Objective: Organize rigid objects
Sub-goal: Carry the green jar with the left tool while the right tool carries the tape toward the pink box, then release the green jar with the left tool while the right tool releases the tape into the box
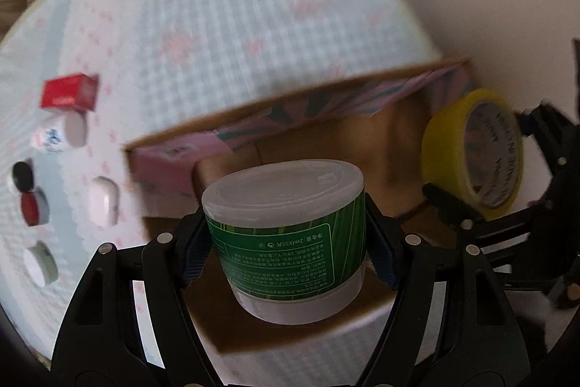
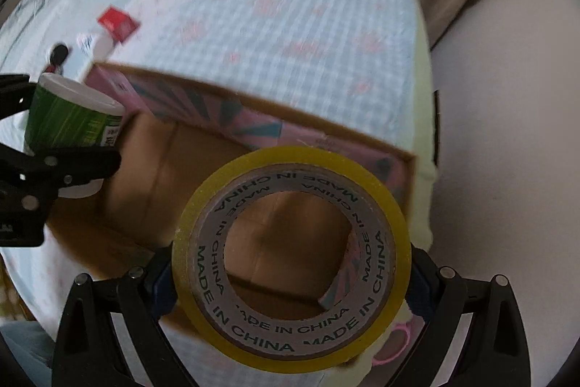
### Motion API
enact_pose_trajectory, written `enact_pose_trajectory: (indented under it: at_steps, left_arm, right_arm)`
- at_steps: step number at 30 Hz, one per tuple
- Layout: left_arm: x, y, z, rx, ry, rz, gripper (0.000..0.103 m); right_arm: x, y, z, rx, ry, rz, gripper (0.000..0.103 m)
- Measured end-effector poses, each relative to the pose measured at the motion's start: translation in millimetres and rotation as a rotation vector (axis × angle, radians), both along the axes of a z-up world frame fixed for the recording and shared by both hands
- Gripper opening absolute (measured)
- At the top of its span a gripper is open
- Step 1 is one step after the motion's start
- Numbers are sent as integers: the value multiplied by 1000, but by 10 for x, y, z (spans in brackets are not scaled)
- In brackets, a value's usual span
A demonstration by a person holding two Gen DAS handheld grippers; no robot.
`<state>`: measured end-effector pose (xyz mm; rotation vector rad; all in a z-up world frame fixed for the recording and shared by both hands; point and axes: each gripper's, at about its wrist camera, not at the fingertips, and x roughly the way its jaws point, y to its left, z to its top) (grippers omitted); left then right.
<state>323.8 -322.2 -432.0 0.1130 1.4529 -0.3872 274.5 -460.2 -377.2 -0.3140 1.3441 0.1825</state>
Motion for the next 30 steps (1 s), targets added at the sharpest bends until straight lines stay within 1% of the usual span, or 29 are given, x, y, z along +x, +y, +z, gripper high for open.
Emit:
enact_pose_trajectory:
  at_steps: [1, 4, 7, 9, 12, 17, 18, 19, 20, 22, 23, 24, 26, 30]
  left_arm:
    - [21, -12, -168, 15, 33, 3, 70]
    - [36, -24, -475, 40, 83, -6, 70]
    - [27, -75, -635, 78, 98, -26, 70]
    - [29, -91, -687, 83, 103, -27, 70]
    - [23, -122, -665, 91, 82, -41, 70]
    - [22, -171, -566, 94, 52, -72, 71]
    - [26, -174, -536, 93, 46, -71, 73]
    - [28, -181, -469, 83, 29, -68, 93]
    - [27, -184, -398, 76, 12, -67, 102]
    - [17, -174, -284, 67, -25, -70, 103]
    - [13, -175, -260, 68, -28, -75, 103]
    - [2, -175, -248, 72, -27, -81, 103]
    - [-26, -168, -251, 85, -21, -91, 103]
    - [-95, -129, -241, 94, -20, -86, 103]
  right_arm:
    - [15, -31, -103, -7, 11, 17, 97]
    - [-15, -18, -296, -5, 38, 76, 97]
    - [-48, 1, -467, -37, 45, 108, 97]
    - [-49, -20, -539, -33, 48, 101, 97]
    - [-48, 13, -549, -16, 44, 114, 97]
    - [-99, 107, -533, 5, 42, 182, 97]
    - [-103, 115, -533, 30, 50, 194, 97]
    - [-112, 116, -528, 48, 48, 199, 97]
    - [-127, 108, -541, 55, 48, 201, 97]
    - [-150, 99, -550, 54, 84, 202, 97]
    - [-187, 74, -556, 56, 102, 197, 100]
    - [-194, 48, -548, 61, 96, 194, 103]
    - [-266, -3, -472, 71, 53, 189, 103]
    - [-347, -85, -367, 79, 18, 178, 103]
